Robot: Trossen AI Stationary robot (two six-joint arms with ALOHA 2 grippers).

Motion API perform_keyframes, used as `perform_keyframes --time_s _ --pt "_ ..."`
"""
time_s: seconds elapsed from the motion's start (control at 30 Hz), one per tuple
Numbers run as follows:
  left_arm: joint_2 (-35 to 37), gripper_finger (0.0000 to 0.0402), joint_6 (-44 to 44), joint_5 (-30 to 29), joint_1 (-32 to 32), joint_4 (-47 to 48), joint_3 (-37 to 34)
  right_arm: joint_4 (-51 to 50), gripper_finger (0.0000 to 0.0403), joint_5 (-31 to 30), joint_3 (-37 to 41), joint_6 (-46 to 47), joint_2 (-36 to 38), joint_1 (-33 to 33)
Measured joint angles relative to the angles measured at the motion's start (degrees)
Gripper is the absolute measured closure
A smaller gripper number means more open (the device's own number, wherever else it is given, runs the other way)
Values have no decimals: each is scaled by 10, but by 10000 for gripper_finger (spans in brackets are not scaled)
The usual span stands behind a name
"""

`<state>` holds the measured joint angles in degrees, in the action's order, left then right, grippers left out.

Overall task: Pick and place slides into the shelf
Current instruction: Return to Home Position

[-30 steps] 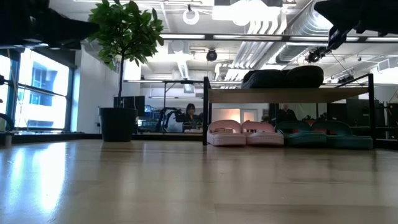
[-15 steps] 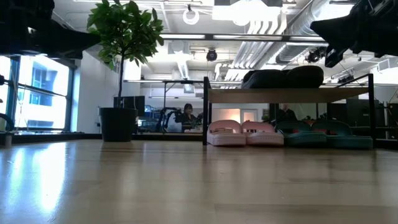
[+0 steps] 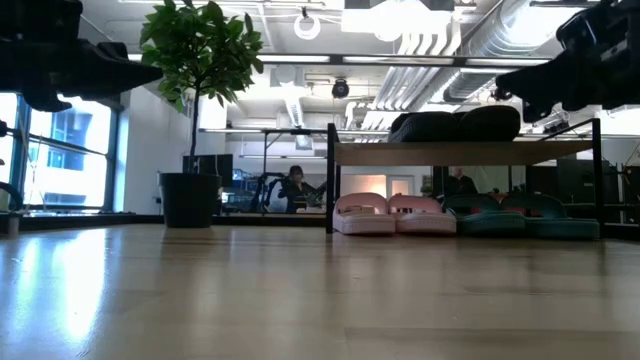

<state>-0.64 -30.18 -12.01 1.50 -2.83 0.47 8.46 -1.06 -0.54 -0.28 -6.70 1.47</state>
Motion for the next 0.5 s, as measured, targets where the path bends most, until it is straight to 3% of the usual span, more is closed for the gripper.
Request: perform_keyframes --time_s 0.5 --pt "0 401 0 0 0 0 0 -63 403 0 0 29 0 0"
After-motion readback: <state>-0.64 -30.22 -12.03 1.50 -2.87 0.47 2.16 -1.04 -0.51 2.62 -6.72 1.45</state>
